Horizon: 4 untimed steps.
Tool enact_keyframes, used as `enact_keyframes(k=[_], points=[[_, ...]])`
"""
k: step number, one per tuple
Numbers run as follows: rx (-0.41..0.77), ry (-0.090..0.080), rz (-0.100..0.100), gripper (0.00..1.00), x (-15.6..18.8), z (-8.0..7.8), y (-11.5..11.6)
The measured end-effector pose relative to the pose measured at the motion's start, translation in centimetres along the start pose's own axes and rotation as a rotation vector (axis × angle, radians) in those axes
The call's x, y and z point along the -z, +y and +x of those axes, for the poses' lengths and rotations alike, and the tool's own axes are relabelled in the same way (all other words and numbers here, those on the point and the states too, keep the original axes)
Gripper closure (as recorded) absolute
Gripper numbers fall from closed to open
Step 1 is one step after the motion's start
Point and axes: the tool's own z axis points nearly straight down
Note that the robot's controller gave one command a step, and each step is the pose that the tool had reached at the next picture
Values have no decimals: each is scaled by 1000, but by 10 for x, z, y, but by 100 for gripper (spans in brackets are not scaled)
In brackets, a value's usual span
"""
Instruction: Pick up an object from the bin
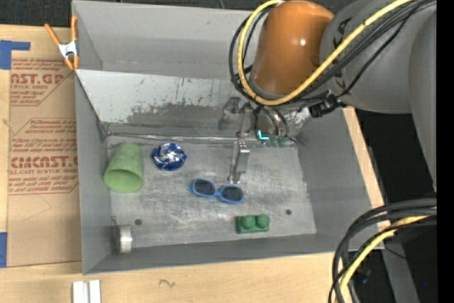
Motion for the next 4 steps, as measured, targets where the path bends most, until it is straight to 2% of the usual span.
enact_keyframes(k=[1, 2, 3, 4], points=[[-148, -15, -3, 0, -112, 57, 8], [-444, -6, -1, 0, -82, 72, 17], [-448, -4, 1, 0, -83, 83, 6], [-766, -12, -4, 0, -111, 77, 15]])
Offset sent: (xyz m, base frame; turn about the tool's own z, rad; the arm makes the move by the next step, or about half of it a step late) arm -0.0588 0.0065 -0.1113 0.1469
